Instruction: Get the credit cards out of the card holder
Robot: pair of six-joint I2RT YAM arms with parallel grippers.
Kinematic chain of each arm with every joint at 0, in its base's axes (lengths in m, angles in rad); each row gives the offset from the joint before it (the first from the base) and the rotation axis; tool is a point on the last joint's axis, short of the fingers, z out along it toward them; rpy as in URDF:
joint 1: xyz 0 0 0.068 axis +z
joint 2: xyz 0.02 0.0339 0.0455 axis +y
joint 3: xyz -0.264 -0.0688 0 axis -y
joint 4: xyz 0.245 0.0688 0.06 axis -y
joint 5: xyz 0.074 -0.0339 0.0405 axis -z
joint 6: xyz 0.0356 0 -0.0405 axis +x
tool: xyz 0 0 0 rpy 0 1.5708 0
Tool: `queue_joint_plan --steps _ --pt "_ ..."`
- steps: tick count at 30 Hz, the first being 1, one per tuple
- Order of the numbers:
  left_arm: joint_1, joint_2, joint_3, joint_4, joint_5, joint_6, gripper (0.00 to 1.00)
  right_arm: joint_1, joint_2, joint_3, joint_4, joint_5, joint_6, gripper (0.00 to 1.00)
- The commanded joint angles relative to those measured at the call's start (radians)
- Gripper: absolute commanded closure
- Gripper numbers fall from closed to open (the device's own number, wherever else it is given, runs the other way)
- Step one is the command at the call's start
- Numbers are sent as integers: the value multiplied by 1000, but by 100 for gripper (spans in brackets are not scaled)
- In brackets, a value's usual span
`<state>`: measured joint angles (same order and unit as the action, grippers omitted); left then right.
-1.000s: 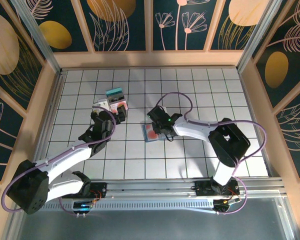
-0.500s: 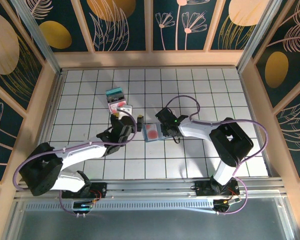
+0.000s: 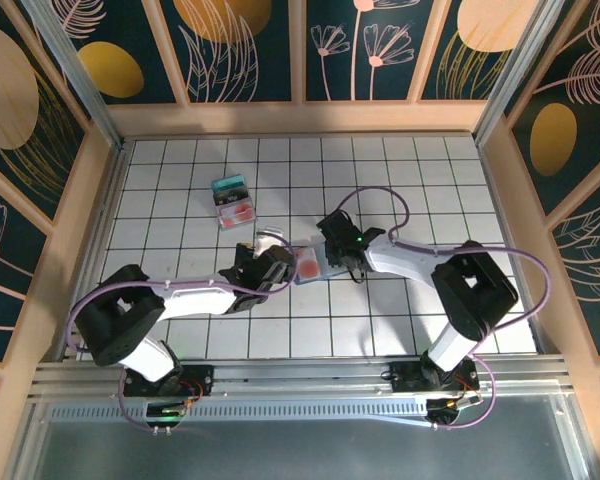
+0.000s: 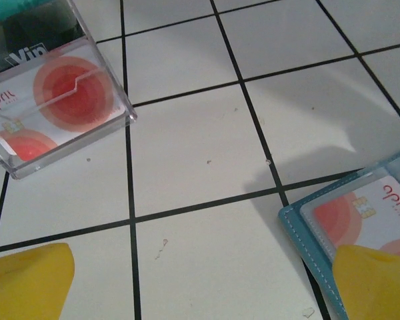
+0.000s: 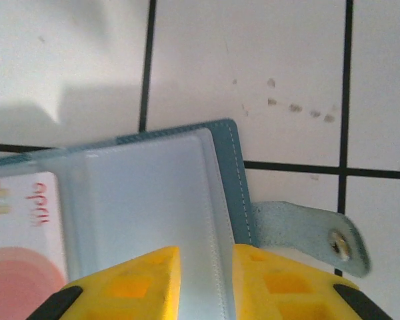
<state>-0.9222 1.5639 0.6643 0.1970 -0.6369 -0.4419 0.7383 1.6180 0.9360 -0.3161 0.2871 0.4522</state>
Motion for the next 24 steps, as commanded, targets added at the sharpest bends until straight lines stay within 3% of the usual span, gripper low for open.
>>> queue_joint_plan --steps 1,16,24 --pt "-2 29 20 8 13 -35 1 -5 -65 31 -20 -1 23 73" --pt "-2 139 49 30 22 -56 1 -26 11 54 86 -327 73 73" --pt "-3 193 58 21 10 -75 1 -33 72 60 128 -405 74 76"
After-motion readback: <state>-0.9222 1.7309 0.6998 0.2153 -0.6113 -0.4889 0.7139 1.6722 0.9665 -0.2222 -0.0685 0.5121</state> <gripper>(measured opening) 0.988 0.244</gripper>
